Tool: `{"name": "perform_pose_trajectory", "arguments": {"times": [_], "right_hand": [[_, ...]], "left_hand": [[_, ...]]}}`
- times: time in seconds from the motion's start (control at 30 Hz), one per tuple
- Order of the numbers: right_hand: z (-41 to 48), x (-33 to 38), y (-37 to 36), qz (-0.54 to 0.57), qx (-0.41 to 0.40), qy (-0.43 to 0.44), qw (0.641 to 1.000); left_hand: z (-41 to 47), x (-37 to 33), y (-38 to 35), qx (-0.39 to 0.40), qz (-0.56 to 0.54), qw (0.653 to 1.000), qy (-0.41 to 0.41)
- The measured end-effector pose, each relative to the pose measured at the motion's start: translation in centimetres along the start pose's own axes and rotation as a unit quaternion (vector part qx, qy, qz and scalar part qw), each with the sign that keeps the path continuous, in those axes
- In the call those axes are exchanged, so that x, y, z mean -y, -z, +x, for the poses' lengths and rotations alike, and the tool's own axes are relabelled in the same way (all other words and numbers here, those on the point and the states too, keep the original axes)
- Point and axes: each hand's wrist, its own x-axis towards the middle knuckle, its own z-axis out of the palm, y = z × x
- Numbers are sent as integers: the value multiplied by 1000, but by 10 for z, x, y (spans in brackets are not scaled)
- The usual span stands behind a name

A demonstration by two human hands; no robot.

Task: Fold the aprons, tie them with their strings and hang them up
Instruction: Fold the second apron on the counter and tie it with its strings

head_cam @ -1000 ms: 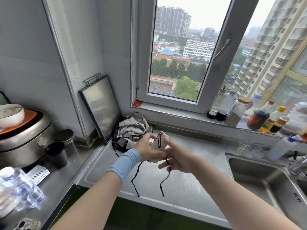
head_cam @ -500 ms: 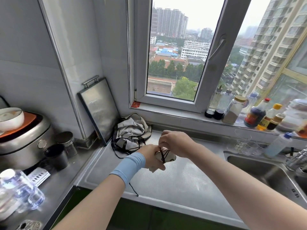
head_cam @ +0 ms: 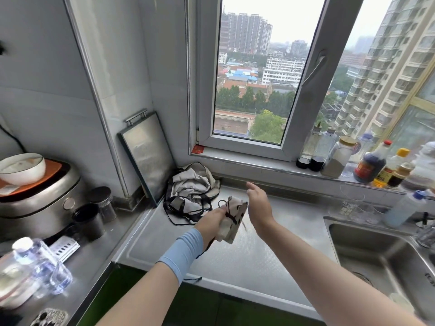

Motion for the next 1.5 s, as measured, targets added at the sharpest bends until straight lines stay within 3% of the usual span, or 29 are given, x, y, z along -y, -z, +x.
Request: {"name": "perform_pose_trajectory", "arguments": {"times": [0.03,0.1,0.17,0.3,0.37,0.53,0.6,0.73,0.9,0.97,1.13,1.23,1.37,1.43,1.5], "right_hand": [[-8,-3,-3,116,2,-86,989],[-23,-15,-9,212,99,-176,956],[-42,-21,-13,222,214,-181,934],[-48,-43,-5,191,464,-204,841],[-40,-46,7,146,498,-219,826],[-10,-27,29,-122,431,-163,879],[3,-16,33,-248,387,-135,878],[19,1,33,-385,358,-83,847],[26,15,26,-541,291,109,781],[26,21,24,-580,276,133,755],[17,38,15,-647,305,141,685],[15,40,9,-650,293,186,676],[17,22,11,-572,289,230,732],[17,2,11,-559,257,275,739],[17,-17,11,-540,250,232,769]], "left_hand": [[3,-1,0,-15,-66,998,13],[9,-3,0,-39,-147,988,16],[11,-7,0,-40,-162,986,17],[10,-17,8,19,-137,990,15],[9,-19,16,29,-73,997,2],[6,-9,28,116,104,987,24],[4,-3,26,136,174,975,30],[1,4,16,108,269,957,-8],[4,12,8,46,264,961,-71],[6,12,6,31,275,958,-81],[16,17,-1,53,413,909,-29],[28,20,-1,-3,351,937,8],[50,31,9,-101,101,987,71],[51,32,9,-127,-16,985,118],[56,36,8,-131,-100,976,143]]}}
